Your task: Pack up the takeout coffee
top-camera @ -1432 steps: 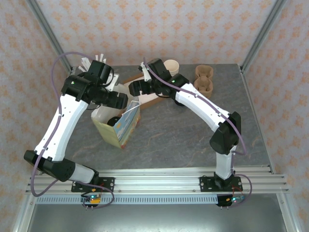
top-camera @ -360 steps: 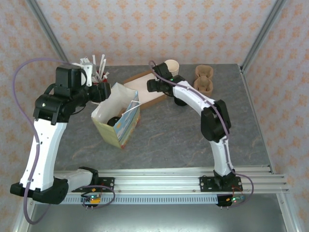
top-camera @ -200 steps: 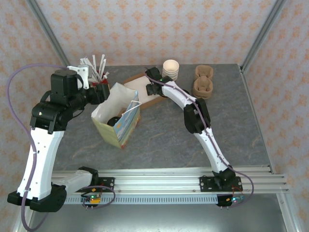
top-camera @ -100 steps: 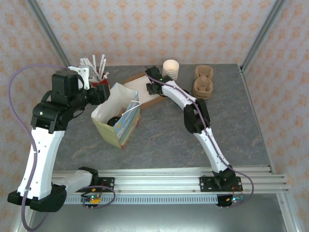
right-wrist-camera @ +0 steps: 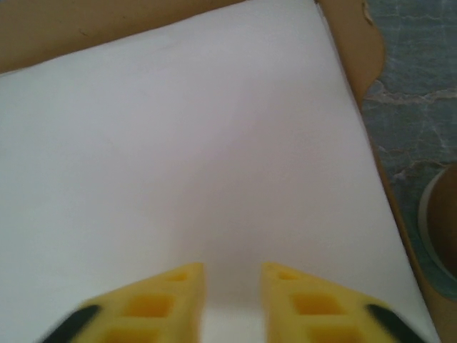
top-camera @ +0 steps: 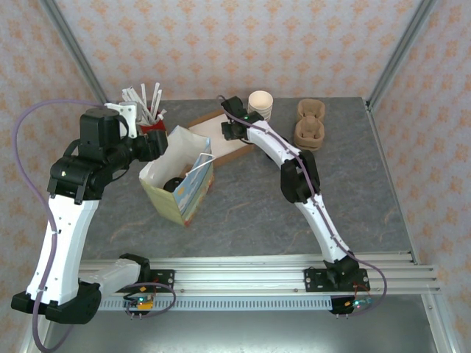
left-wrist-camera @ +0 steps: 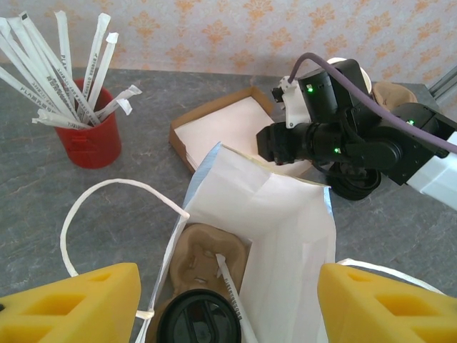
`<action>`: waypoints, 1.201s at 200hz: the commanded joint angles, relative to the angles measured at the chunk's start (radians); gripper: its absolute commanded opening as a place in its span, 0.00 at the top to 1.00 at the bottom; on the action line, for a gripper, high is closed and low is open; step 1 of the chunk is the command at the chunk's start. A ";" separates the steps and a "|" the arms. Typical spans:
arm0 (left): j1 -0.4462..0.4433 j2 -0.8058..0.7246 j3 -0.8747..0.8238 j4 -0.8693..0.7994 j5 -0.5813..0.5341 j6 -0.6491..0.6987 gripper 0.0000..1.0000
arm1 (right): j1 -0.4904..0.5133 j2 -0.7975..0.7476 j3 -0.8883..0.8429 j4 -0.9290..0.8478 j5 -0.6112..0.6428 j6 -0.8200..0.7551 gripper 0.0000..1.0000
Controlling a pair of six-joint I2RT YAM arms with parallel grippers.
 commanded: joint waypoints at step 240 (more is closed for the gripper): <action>-0.006 -0.021 -0.043 0.016 -0.018 0.028 0.33 | 0.001 0.053 0.035 -0.033 -0.034 0.043 0.80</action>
